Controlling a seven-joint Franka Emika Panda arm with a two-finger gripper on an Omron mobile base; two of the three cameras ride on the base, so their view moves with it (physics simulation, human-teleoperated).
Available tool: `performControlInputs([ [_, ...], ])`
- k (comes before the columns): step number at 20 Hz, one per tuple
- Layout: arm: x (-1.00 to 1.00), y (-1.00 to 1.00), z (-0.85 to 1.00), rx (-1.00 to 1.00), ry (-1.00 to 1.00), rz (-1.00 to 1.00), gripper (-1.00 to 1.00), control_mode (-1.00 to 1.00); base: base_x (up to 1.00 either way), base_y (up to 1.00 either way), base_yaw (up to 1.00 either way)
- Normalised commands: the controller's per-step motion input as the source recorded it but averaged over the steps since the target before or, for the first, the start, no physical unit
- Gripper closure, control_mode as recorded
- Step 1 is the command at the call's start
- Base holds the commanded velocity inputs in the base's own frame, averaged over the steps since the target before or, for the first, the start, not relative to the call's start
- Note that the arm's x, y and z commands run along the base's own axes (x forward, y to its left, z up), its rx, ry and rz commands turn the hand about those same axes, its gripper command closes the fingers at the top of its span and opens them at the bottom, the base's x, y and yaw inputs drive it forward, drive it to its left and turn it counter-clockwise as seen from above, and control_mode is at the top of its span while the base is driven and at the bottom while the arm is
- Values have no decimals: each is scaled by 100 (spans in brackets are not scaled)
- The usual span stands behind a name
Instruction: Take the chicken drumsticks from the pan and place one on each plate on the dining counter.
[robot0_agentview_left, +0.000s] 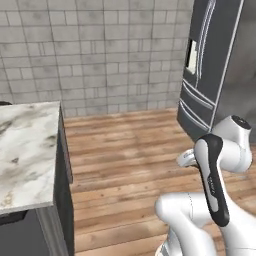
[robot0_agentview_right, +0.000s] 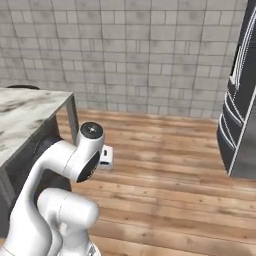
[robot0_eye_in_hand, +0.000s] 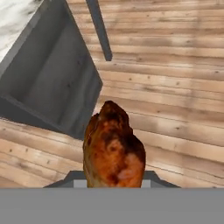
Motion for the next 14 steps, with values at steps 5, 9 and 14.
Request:
performControlInputs([
  [5,0,0,0,0,0,0,100,100,89,-61,52],
  [9,0,0,0,0,0,0,100,100,100,-46,45],
  [14,0,0,0,0,0,0,100,100,100,-62,36],
])
